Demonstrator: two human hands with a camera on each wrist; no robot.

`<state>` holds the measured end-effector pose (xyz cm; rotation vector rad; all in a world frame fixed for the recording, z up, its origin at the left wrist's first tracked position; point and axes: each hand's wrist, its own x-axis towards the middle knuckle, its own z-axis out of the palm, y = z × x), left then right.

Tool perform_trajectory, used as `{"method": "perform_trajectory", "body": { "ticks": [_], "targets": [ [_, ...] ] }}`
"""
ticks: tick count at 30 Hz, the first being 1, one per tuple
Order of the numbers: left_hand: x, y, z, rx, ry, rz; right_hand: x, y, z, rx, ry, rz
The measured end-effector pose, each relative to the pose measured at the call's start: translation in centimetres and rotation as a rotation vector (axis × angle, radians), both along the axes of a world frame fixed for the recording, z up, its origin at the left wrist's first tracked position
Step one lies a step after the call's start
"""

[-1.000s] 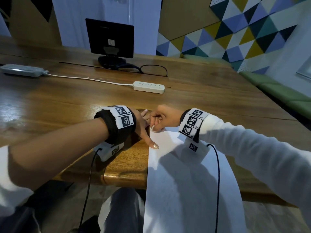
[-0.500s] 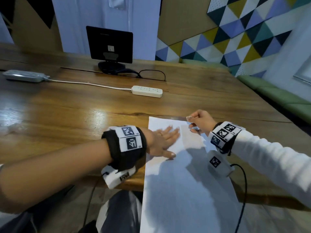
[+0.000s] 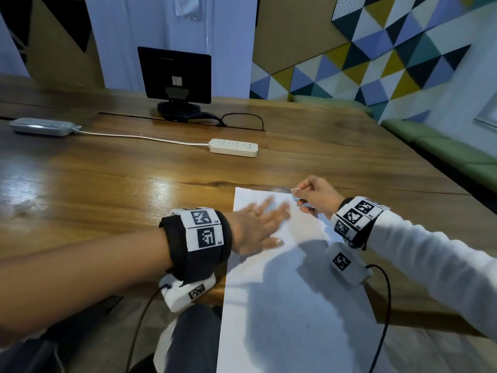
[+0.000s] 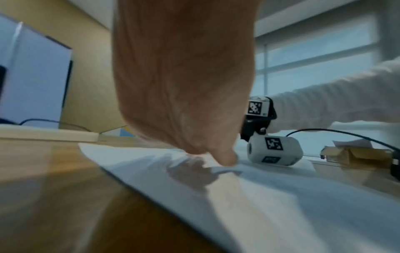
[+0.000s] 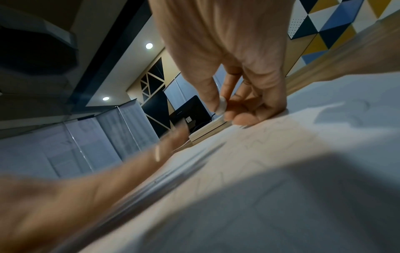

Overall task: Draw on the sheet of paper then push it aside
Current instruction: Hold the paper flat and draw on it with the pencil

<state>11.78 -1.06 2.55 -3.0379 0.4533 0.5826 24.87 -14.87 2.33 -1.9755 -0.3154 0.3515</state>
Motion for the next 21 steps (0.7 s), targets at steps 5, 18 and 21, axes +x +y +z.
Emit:
{"method": "perform_trajectory", "body": {
  "ticks": [5,18,21],
  "targets": [
    [0.1,1.6,-1.3,0.115,0.131,0.308,0.1,-0.5,0.1,-0.010,-0.001,0.051],
    [4.5,3.5,0.1,0.236,0.181,0.283,0.5,4.2,1.2,-0.464,-0.449,0.487],
    [4.5,3.5,0.1,0.218,0.190,0.287,0.5,4.3,1.0,-0.485,-0.388,0.603]
  ]
}}
